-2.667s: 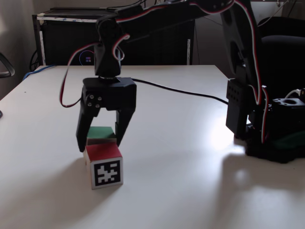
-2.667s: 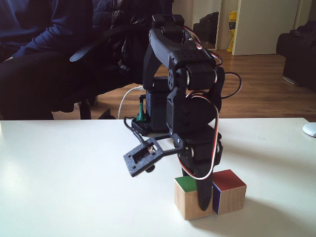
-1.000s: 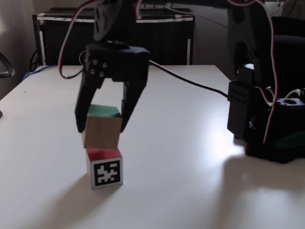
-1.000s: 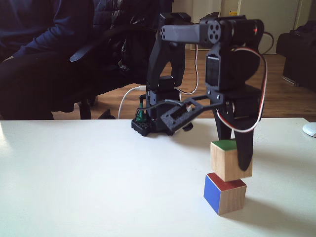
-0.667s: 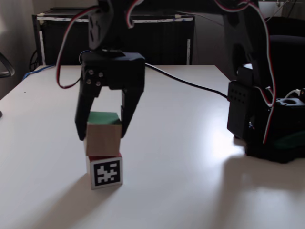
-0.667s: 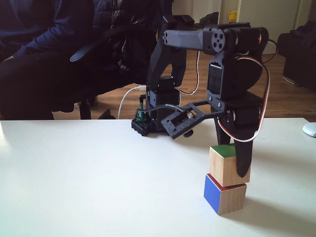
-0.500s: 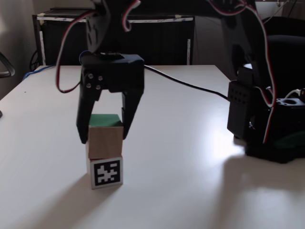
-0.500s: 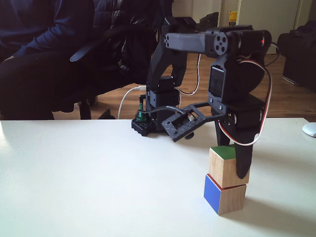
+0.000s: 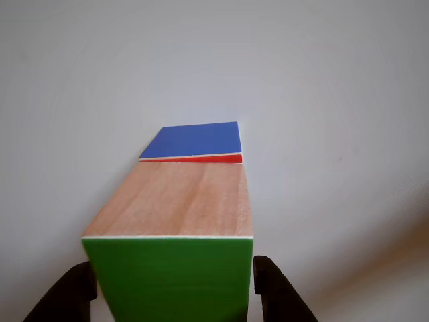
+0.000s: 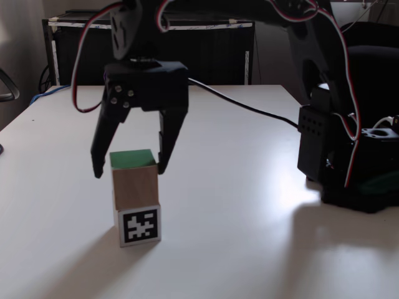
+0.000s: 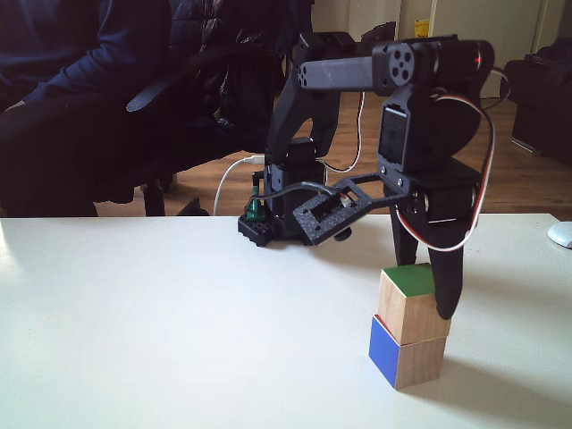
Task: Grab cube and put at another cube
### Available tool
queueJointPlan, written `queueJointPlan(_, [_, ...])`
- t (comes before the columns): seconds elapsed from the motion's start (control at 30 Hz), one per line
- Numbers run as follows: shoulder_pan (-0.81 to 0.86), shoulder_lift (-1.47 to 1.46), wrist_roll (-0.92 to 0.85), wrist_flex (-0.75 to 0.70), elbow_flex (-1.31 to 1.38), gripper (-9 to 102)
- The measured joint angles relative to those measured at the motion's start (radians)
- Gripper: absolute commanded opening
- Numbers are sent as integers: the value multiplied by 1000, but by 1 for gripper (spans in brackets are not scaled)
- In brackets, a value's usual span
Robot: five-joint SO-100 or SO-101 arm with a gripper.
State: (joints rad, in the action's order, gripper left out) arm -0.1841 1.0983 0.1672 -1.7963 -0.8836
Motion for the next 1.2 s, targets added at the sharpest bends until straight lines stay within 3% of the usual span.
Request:
queueJointPlan(0.2, [-41,190,28,-3,-132,38])
queueJointPlan(0.43, [-121,810,51,6,-491,35])
queueJointPlan(0.53, [-35,1155,23,91,-634,36])
queueJointPlan(0.7, [187,1684,-75,276,-1034,25])
queueJointPlan(0.83, [293,1994,-173,462,-1437,3])
queueJointPlan(1.0, [391,2143,-210,606,-1830,0])
queueJointPlan(1.2, [399,2184,-206,675,-2052,0])
